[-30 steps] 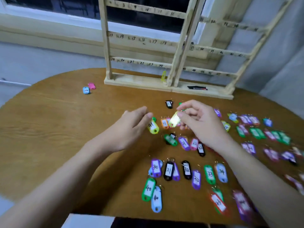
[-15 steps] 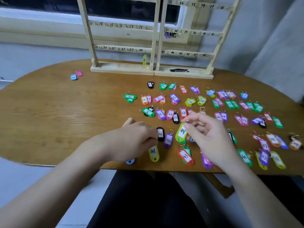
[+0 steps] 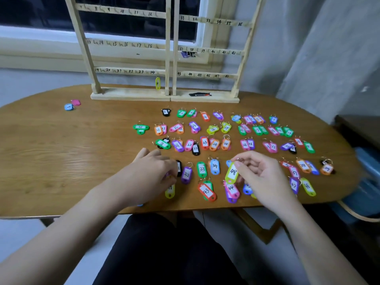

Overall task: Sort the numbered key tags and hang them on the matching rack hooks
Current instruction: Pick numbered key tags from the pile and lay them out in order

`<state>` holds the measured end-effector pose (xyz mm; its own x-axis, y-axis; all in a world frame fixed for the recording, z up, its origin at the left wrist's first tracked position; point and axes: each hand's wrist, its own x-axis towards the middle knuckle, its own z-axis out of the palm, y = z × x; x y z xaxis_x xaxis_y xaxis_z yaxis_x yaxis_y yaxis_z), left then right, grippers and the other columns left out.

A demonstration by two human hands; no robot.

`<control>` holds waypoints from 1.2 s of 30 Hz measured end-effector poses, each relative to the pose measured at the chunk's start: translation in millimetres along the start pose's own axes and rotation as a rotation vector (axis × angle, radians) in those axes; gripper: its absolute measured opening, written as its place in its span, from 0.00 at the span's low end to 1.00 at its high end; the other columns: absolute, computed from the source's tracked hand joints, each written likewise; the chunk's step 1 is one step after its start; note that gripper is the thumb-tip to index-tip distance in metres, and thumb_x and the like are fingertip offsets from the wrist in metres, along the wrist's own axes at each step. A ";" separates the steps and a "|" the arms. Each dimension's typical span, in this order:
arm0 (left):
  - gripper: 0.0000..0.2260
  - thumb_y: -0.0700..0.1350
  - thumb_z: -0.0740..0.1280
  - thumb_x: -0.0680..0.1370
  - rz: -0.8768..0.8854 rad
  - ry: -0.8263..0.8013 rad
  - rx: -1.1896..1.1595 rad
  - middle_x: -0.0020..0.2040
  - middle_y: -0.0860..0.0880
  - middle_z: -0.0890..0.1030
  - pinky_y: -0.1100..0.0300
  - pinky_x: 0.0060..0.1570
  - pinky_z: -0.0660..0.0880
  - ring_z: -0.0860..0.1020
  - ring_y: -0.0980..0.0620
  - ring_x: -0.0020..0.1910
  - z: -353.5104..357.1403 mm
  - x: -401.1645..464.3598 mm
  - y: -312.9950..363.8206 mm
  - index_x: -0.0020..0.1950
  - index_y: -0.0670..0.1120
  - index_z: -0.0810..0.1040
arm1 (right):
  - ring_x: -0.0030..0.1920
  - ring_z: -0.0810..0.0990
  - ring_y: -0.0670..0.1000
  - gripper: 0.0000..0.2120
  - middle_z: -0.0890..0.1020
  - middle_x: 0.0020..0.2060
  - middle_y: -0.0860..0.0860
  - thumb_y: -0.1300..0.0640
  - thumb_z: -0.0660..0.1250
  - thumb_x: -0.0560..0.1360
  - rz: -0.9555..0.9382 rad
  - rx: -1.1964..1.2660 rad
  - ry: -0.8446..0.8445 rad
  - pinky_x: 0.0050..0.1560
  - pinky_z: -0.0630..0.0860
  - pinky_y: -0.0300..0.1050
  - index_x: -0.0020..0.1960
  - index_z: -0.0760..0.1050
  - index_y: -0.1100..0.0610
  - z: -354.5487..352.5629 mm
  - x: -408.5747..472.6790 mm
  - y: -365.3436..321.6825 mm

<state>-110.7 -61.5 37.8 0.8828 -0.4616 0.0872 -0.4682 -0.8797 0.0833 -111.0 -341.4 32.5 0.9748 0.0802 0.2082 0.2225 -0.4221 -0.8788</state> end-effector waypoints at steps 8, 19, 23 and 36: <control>0.06 0.57 0.59 0.83 0.014 0.091 0.018 0.45 0.59 0.73 0.59 0.53 0.56 0.66 0.56 0.51 -6.2 16.3 20.8 0.52 0.57 0.73 | 0.41 0.82 0.42 0.07 0.84 0.40 0.42 0.60 0.70 0.79 0.056 -0.051 0.149 0.40 0.76 0.35 0.47 0.82 0.49 -37.6 -15.6 30.9; 0.06 0.57 0.60 0.83 0.177 0.088 -0.098 0.39 0.59 0.69 0.58 0.52 0.55 0.66 0.57 0.49 -0.8 60.7 70.0 0.53 0.57 0.74 | 0.42 0.80 0.40 0.04 0.82 0.41 0.44 0.59 0.71 0.79 0.091 -0.272 0.433 0.42 0.72 0.29 0.46 0.82 0.52 -117.2 -27.4 70.2; 0.07 0.57 0.60 0.83 0.204 0.047 -0.141 0.46 0.59 0.74 0.57 0.59 0.58 0.68 0.59 0.51 2.5 73.8 75.1 0.56 0.58 0.74 | 0.52 0.79 0.49 0.03 0.80 0.47 0.42 0.55 0.70 0.79 0.166 -0.369 0.420 0.52 0.75 0.46 0.48 0.82 0.51 -130.0 -25.6 90.2; 0.05 0.58 0.61 0.82 0.238 0.000 -0.175 0.46 0.60 0.77 0.58 0.53 0.57 0.71 0.62 0.50 4.5 102.6 66.3 0.51 0.60 0.74 | 0.56 0.76 0.48 0.08 0.78 0.50 0.45 0.49 0.66 0.81 0.274 -0.412 0.349 0.53 0.75 0.46 0.53 0.82 0.51 -138.1 -16.7 102.0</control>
<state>-51.0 -167.7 47.9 0.7476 -0.6524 0.1245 -0.6614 -0.7139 0.2301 -107.1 -510.5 -1.3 0.9167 -0.3528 0.1878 -0.1291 -0.7061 -0.6963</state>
